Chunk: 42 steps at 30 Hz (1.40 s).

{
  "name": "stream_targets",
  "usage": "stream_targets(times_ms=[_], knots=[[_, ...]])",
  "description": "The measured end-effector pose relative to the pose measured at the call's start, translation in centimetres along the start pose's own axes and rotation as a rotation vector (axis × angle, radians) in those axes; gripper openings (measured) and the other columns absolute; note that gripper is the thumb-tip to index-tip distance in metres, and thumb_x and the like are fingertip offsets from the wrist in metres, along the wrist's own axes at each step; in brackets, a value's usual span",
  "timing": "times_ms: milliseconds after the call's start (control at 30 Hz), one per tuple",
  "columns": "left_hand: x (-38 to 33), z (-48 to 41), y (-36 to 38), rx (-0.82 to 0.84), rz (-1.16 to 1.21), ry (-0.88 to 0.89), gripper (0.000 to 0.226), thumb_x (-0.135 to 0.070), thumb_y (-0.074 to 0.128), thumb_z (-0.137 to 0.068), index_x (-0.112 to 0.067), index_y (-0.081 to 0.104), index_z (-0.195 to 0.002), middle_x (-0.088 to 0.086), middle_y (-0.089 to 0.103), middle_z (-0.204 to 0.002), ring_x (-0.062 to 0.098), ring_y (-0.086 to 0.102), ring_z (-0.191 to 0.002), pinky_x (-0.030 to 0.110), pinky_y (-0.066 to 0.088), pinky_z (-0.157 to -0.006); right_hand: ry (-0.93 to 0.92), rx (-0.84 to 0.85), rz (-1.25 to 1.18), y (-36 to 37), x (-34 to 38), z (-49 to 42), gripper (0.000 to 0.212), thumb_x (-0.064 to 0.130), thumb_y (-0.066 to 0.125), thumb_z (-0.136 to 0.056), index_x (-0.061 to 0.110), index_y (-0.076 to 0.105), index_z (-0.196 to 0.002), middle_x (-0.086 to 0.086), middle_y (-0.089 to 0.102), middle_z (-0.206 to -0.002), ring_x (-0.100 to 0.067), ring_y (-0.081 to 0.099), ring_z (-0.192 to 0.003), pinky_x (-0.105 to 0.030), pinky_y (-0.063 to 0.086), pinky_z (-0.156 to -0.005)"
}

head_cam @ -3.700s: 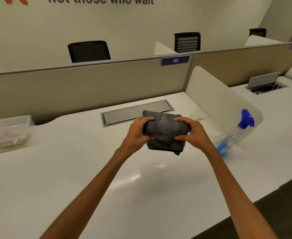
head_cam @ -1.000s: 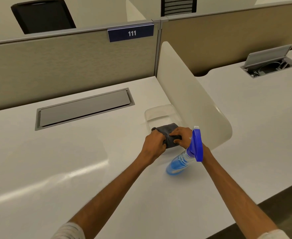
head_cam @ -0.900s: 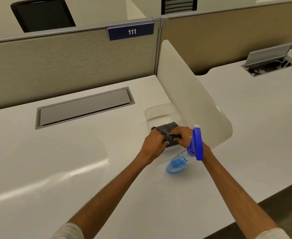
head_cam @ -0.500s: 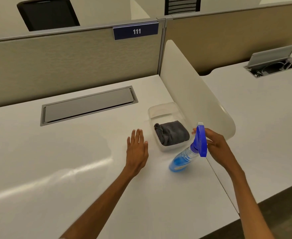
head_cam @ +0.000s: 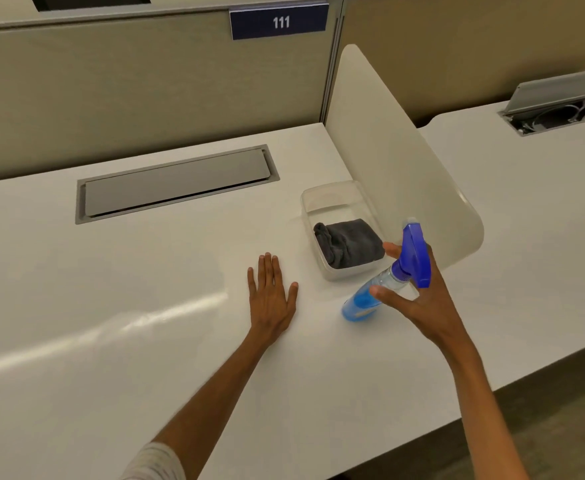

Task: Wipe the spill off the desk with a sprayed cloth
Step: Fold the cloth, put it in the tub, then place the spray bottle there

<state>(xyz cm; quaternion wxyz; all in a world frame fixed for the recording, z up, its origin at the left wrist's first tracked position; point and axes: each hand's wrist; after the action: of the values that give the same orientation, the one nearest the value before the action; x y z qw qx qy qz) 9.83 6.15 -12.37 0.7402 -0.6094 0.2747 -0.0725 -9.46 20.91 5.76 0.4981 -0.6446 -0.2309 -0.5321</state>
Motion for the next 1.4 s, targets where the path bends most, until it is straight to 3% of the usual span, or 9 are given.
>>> stream_targets(times_ms=[167,300,433,500,600,733,833,933,1400], knots=[[0.0,0.1,0.0,-0.004,-0.006,-0.004,0.071,-0.045,0.021,-0.101,-0.007,-0.007,-0.154,0.011,-0.006,-0.164,0.021,-0.008,-0.152,0.044,-0.005,-0.123,-0.049,-0.198,-0.036,1.7,0.9,-0.6,0.053,0.023,0.067,-0.082,-0.001,0.052,-0.126,0.03,0.06,-0.106,0.007,0.061,-0.098,-0.006,0.05,-0.075],[0.0,0.2,-0.1,-0.01,-0.006,0.006,0.07,-0.045,0.022,-0.101,-0.007,-0.005,-0.154,0.012,-0.004,-0.164,0.021,-0.007,-0.152,0.045,-0.005,-0.123,-0.063,-0.211,-0.028,1.5,2.5,-0.6,0.047,0.015,0.067,-0.083,-0.004,0.052,-0.123,0.023,0.056,-0.109,0.01,0.06,-0.097,-0.003,0.049,-0.073],[0.0,0.2,0.0,-0.018,-0.003,0.007,0.071,-0.046,0.022,-0.101,-0.007,-0.005,-0.154,0.011,-0.004,-0.164,0.021,-0.008,-0.152,0.045,-0.005,-0.123,-0.157,-0.255,-0.005,-0.8,6.7,-1.1,0.035,0.026,0.066,-0.081,0.019,0.056,-0.114,0.01,0.06,-0.12,0.002,0.063,-0.095,-0.005,0.049,-0.078],[0.0,0.1,0.0,-0.019,0.005,0.006,0.071,-0.046,0.022,-0.101,-0.007,-0.005,-0.154,0.012,-0.004,-0.164,0.021,-0.008,-0.152,0.045,-0.005,-0.123,-0.21,-0.28,0.048,-2.2,9.0,-1.8,0.029,0.029,0.065,-0.083,0.017,0.06,-0.108,0.003,0.06,-0.126,-0.005,0.064,-0.096,-0.008,0.05,-0.081],[0.0,0.1,0.0,-0.018,-0.001,0.007,0.071,-0.046,0.021,-0.101,-0.007,-0.006,-0.154,0.011,-0.004,-0.164,0.02,-0.008,-0.152,0.046,-0.005,-0.123,-0.298,-0.327,0.091,-3.8,12.4,-3.6,0.032,0.024,0.064,-0.088,0.005,0.058,-0.113,-0.003,0.066,-0.114,-0.001,0.064,-0.092,-0.005,0.047,-0.083],[0.0,0.1,0.1,-0.028,0.028,0.01,0.071,-0.046,0.023,-0.101,-0.007,-0.004,-0.154,0.011,-0.003,-0.164,0.02,-0.007,-0.152,0.046,-0.004,-0.124,-0.381,-0.361,0.11,-3.8,15.3,-7.2,0.035,0.019,0.062,-0.092,-0.001,0.057,-0.12,0.015,0.067,-0.088,0.003,0.064,-0.088,-0.002,0.044,-0.081],[0.1,0.0,0.2,-0.026,0.02,0.004,0.072,-0.049,0.019,-0.1,-0.009,-0.007,-0.154,0.01,-0.005,-0.164,0.018,-0.01,-0.151,0.045,-0.005,-0.124,-0.404,-0.346,0.126,-2.6,15.7,-10.5,0.042,0.023,0.062,-0.092,0.003,0.053,-0.128,-0.012,0.07,-0.097,-0.015,0.067,-0.091,-0.014,0.051,-0.086],[0.1,0.0,0.4,-0.024,0.03,0.0,0.072,-0.05,0.019,-0.1,-0.009,-0.008,-0.154,0.009,-0.007,-0.164,0.018,-0.012,-0.151,0.043,-0.007,-0.123,-0.383,-0.326,0.13,-1.1,14.8,-13.8,0.048,0.027,0.062,-0.092,0.008,0.049,-0.133,-0.016,0.068,-0.103,-0.022,0.067,-0.094,-0.029,0.056,-0.09],[0.2,-0.3,0.9,-0.029,0.046,-0.022,0.073,-0.052,0.015,-0.098,-0.012,-0.009,-0.154,0.006,-0.008,-0.164,0.016,-0.014,-0.15,0.044,-0.005,-0.124,-0.272,-0.375,0.121,4.0,6.2,-20.9,0.048,0.03,0.062,-0.091,0.01,0.045,-0.132,-0.003,0.064,-0.108,-0.012,0.062,-0.08,-0.016,0.05,-0.078]])
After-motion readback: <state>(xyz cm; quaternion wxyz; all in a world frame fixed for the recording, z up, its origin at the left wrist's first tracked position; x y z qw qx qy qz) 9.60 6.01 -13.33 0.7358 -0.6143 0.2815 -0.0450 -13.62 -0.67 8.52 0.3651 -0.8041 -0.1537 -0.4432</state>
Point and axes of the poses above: each hand's wrist, its own z-axis away from the middle knuckle, its own y-axis out of the palm, x = y × z
